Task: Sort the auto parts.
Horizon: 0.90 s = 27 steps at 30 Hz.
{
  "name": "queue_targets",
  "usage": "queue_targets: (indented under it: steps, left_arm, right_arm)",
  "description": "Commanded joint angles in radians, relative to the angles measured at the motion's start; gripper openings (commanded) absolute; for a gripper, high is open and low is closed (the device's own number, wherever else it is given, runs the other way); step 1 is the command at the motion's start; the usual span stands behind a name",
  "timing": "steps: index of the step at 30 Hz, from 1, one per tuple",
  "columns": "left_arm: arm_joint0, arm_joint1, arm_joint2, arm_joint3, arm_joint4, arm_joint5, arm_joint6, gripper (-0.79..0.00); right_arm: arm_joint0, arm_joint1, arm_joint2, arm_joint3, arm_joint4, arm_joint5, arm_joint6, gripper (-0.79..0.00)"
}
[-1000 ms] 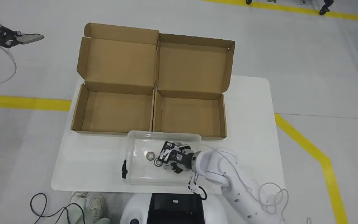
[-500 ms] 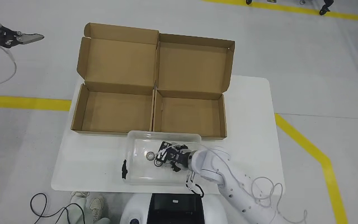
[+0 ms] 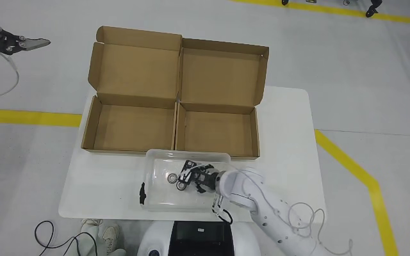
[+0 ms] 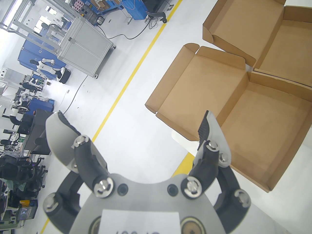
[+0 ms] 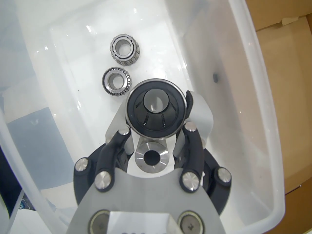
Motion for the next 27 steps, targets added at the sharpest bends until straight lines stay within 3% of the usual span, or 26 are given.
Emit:
queue_targets:
  steps: [1, 22, 27]
  left_arm:
    - [0.000, 0.000, 0.000, 0.000, 0.000, 0.000, 0.000, 0.000]
    - [0.000, 0.000, 0.000, 0.000, 0.000, 0.000, 0.000, 0.000]
    - [0.000, 0.000, 0.000, 0.000, 0.000, 0.000, 0.000, 0.000]
  right_arm:
    - [0.000, 0.001, 0.002, -0.006, 0.004, -0.007, -0.034, -0.785]
    - [-0.005, 0.007, 0.037, -0.056, 0.114, -0.065, -0.492, -0.785]
    - [0.031, 0.008, 0.046, -0.090, 0.121, -0.092, -0.528, -0.785]
